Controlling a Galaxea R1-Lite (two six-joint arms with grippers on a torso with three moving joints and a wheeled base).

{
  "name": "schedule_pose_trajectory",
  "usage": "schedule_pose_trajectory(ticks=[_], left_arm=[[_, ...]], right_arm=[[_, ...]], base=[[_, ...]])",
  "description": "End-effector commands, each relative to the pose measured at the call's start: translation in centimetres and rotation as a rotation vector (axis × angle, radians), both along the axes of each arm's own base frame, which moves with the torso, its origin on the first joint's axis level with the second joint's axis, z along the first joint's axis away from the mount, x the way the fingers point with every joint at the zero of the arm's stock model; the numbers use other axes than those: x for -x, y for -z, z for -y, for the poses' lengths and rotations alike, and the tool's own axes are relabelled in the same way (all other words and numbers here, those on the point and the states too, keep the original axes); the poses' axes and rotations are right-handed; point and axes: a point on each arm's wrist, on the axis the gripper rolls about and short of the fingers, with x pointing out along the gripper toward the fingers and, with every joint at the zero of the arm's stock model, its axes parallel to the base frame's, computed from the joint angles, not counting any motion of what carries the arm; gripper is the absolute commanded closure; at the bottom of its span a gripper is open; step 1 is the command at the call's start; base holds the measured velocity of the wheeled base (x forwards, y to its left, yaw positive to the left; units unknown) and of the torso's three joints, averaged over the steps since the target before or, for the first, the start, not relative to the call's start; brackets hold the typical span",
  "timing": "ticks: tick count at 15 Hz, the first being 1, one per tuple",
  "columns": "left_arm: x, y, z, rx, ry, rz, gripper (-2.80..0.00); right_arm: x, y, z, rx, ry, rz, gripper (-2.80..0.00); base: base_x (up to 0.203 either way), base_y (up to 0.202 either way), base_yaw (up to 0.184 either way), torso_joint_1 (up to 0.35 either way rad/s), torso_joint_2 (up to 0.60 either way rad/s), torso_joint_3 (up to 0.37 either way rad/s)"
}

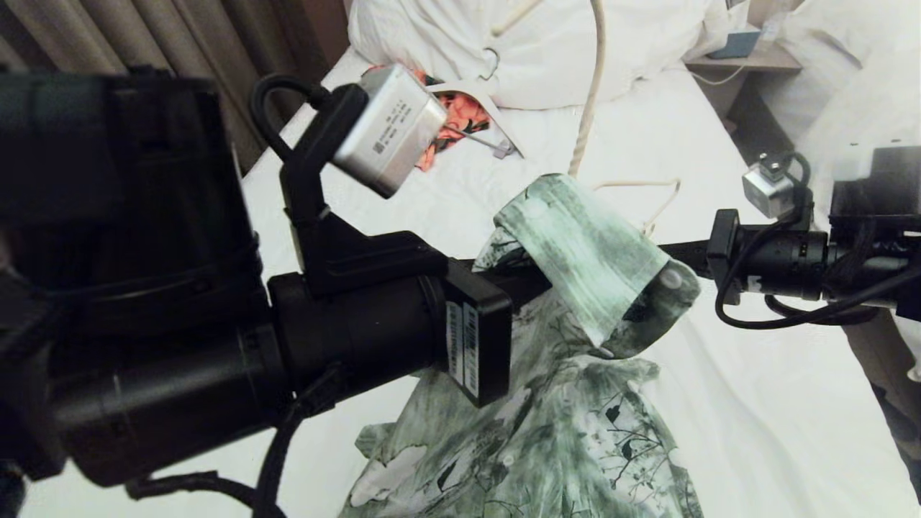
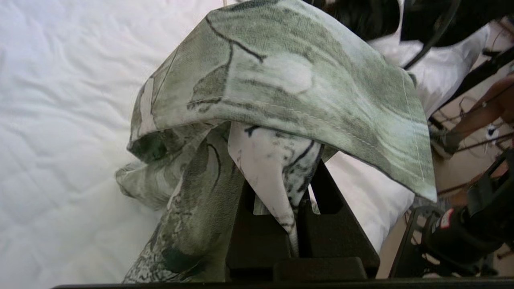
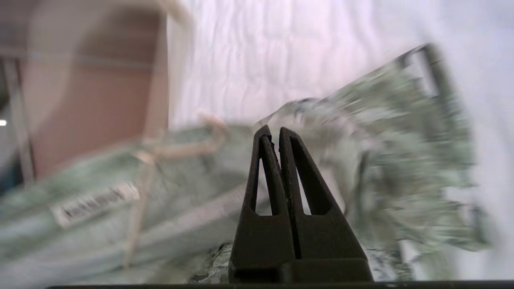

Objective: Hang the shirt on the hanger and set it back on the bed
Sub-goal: Hook the other side of the shirt onto the hanger

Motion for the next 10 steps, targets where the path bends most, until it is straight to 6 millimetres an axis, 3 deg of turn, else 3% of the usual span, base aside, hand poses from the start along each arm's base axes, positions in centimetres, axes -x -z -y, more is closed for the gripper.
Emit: schedule_pose_trajectory(ticks=[1,4,8,9,10], left_arm=[[-0.4,1.2,1.0,-0.042,0.004,-0.025,0.0],[-0.2,0.8,1.0,-0.044,0.008,-0.027,0.0],[-0.7,0.1,0.6,-0.024,-0.021,-0.016,0.0],[-0.7,-0.1,0.3,-0.016,-0.028,-0.011,0.0],[-0.8,-0.5,0.0,-0.005,-0.037,-0.005,0.0]], right_arm=[[-0.1,0.0,0.8,-0.003,0.026,0.0,0.0],[0.0,0.8,1.2,0.0,0.031,-0.032,0.0],[-0.5,1.9,-0.9,0.018,-0.033,-0.091,0.0],[-0.8,1.6,-1.4,0.03,-0.049,-0.096,-2.8],[-1.2,1.4,-1.8,0.059,-0.068,-0.109,-2.8]], base=[[0.0,0.0,0.0,0.0,0.0,0.0],[0.0,0.0,0.0,0.0,0.0,0.0],[0.0,0.0,0.0,0.0,0.0,0.0],[0.0,0.0,0.0,0.0,0.0,0.0],[0.0,0.0,0.0,0.0,0.0,0.0]])
